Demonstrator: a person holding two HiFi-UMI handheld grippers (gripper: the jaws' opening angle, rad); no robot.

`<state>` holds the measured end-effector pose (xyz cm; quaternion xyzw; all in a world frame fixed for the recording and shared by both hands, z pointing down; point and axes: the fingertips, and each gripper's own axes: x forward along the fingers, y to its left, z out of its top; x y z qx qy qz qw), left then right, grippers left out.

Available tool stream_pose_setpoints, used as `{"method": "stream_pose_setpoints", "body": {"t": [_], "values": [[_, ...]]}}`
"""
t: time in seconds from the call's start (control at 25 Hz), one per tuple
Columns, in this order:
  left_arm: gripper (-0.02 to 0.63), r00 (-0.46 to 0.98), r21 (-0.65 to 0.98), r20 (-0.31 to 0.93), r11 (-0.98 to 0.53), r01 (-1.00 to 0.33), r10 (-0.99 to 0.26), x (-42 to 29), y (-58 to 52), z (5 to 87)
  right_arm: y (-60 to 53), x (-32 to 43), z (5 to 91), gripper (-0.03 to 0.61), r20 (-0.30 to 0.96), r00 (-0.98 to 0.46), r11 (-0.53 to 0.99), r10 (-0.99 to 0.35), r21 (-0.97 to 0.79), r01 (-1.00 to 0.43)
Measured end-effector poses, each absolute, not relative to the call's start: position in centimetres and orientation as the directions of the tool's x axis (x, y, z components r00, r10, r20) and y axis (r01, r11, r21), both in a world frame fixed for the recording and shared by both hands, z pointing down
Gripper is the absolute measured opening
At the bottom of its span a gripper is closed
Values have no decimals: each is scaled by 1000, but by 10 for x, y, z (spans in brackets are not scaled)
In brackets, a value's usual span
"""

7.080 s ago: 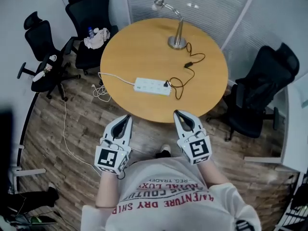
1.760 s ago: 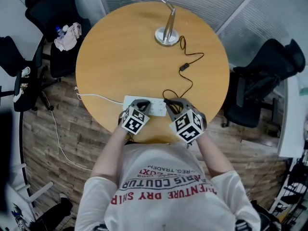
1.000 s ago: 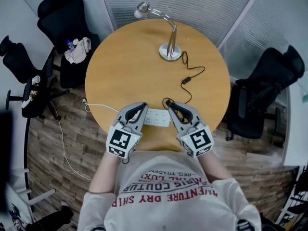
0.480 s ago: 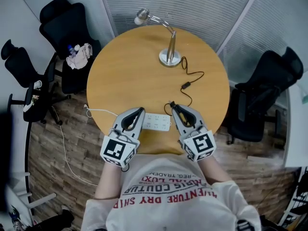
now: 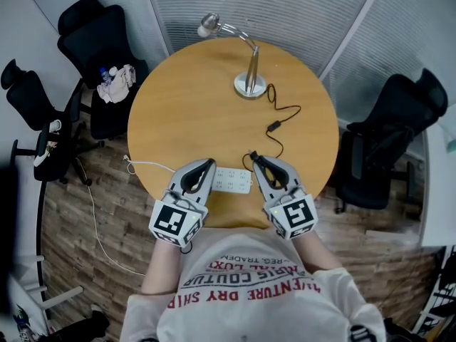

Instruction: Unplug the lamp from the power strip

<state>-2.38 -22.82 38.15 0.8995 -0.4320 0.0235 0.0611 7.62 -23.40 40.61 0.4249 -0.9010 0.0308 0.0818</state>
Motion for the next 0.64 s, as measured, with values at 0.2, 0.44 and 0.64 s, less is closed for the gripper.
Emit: {"method": "stream_pose_setpoints", "body": {"t": [0.2, 0.44, 0.64], "values": [[29, 637, 99, 79, -630, -771, -767, -17, -229, 381, -233, 74, 413, 72, 193, -617, 636, -763, 52, -770], [29, 638, 91, 69, -632, -769, -767, -13, -231, 379, -233, 71, 412, 72, 191, -619, 640, -762, 82, -764], [29, 634, 93, 81, -628, -773, -769, -18, -228, 383, -231, 70, 415, 72, 200, -616, 641, -762, 94, -762]]}}
